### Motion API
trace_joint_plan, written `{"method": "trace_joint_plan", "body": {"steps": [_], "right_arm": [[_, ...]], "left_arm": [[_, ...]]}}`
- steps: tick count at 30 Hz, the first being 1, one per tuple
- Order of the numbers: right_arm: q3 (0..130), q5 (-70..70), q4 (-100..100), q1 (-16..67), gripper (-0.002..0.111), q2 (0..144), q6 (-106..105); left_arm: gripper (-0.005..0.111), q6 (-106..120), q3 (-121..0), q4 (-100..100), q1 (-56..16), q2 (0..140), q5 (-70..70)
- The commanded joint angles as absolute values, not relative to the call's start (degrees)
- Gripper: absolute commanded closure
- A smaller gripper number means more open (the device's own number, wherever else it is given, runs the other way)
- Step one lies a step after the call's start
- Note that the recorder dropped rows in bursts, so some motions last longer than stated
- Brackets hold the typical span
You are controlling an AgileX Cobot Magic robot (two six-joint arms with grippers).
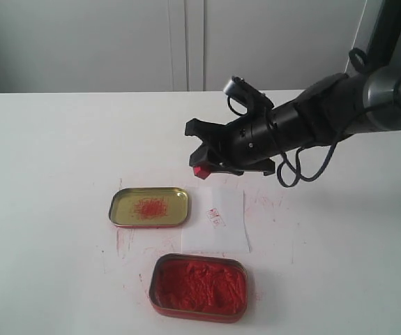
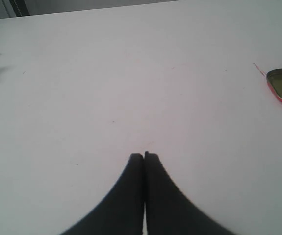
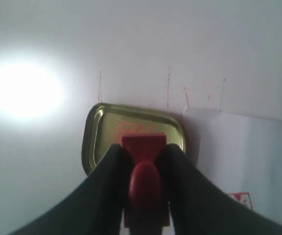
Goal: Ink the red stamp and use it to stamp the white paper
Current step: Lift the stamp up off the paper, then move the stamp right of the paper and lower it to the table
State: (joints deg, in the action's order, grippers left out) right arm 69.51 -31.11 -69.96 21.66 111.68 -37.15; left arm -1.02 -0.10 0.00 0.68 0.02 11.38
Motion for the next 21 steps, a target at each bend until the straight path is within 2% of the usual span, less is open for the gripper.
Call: {"method": "trace_joint_plan", "body": {"steps": [1,9,21], "right_arm": [[69.1,-32.2,-83.3,19.8,0.108,114.2,-47.9],[70.8,-32.2,-99.9,19.0,0.108,120.2,-60.0],[75.2,-29.4,-99.9,18.8,0.108,126.2,-61.6]], "left_arm": [[0.107,-1.2,0.0,-0.3,0.4,0.0,11.1],[0.107,-1.2,0.0,-0.3,0.4,0.0,11.1],[0.107,-1.2,0.0,-0.3,0.4,0.0,11.1]]}}
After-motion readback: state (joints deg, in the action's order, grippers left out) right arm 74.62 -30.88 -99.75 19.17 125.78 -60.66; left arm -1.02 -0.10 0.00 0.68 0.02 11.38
